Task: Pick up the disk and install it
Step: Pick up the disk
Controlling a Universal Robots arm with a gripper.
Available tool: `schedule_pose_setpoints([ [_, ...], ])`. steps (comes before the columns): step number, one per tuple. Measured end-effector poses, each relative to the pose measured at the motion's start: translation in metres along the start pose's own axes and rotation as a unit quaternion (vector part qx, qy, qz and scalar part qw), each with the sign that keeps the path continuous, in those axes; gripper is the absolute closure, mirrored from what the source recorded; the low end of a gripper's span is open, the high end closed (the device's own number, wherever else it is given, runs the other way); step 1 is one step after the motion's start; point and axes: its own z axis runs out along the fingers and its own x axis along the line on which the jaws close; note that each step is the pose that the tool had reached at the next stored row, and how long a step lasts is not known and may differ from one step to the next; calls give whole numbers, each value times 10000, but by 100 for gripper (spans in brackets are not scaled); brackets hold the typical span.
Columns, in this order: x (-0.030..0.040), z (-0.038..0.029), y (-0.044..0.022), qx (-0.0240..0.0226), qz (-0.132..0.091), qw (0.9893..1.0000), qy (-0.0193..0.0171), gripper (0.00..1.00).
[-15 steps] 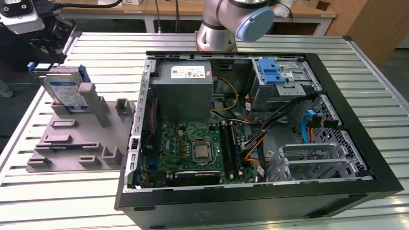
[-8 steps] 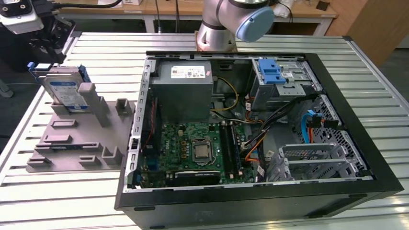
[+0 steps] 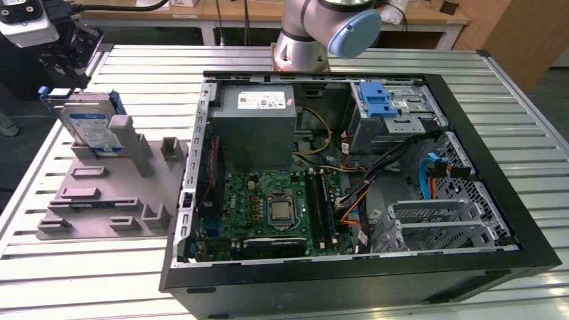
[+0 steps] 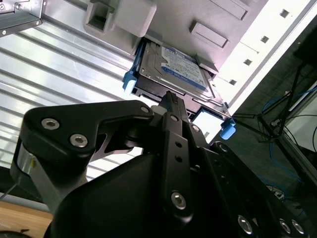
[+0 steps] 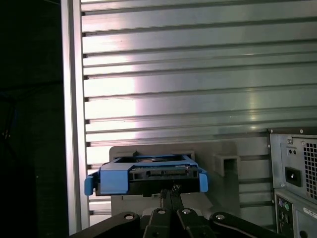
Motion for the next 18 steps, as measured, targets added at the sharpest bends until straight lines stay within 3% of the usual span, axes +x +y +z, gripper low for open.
schedule_pose_setpoints([
  [10,25,0,-2,0,0,10000,0,89],
  [11,100,2,-8,0,0,10000,0,89],
  [18,131,2,-10,0,0,10000,0,89],
])
